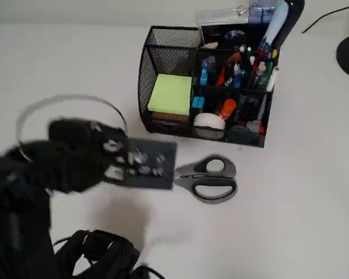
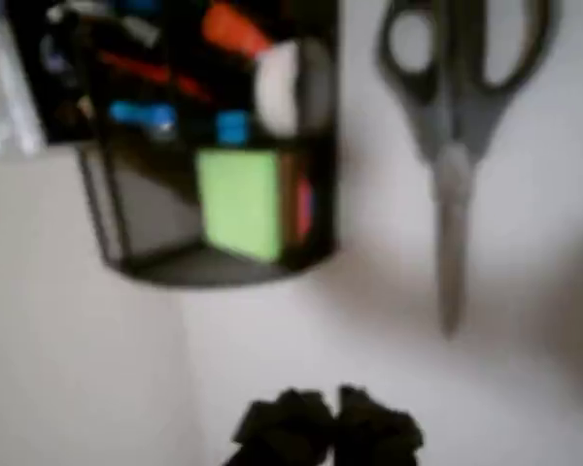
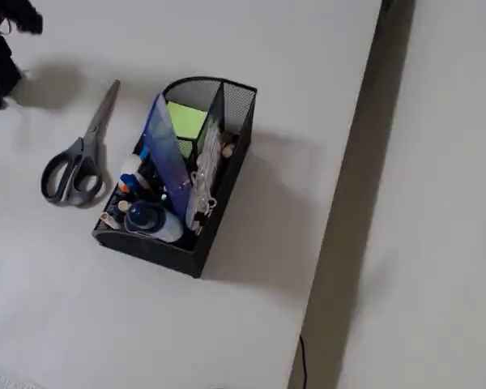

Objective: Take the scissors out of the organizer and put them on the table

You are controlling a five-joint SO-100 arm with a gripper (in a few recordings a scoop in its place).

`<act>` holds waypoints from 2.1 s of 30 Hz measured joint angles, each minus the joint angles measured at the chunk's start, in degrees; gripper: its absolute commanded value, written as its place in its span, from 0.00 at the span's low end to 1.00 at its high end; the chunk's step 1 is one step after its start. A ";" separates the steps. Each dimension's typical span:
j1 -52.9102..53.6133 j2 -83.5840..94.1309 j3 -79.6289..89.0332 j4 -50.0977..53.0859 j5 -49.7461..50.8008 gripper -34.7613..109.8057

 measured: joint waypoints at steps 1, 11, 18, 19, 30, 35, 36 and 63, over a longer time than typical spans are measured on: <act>0.88 2.11 4.66 -2.20 -1.05 0.24; 4.22 20.39 43.33 -15.47 -8.26 0.24; 4.31 31.90 56.07 -15.82 -10.20 0.24; 4.31 32.26 56.43 -15.82 -10.20 0.24; 2.29 34.10 56.95 -15.82 -12.83 0.24; 2.29 33.75 56.95 -15.82 -12.83 0.24; 2.29 33.75 56.95 -15.82 -12.83 0.24; 2.29 33.75 56.95 -15.82 -12.83 0.24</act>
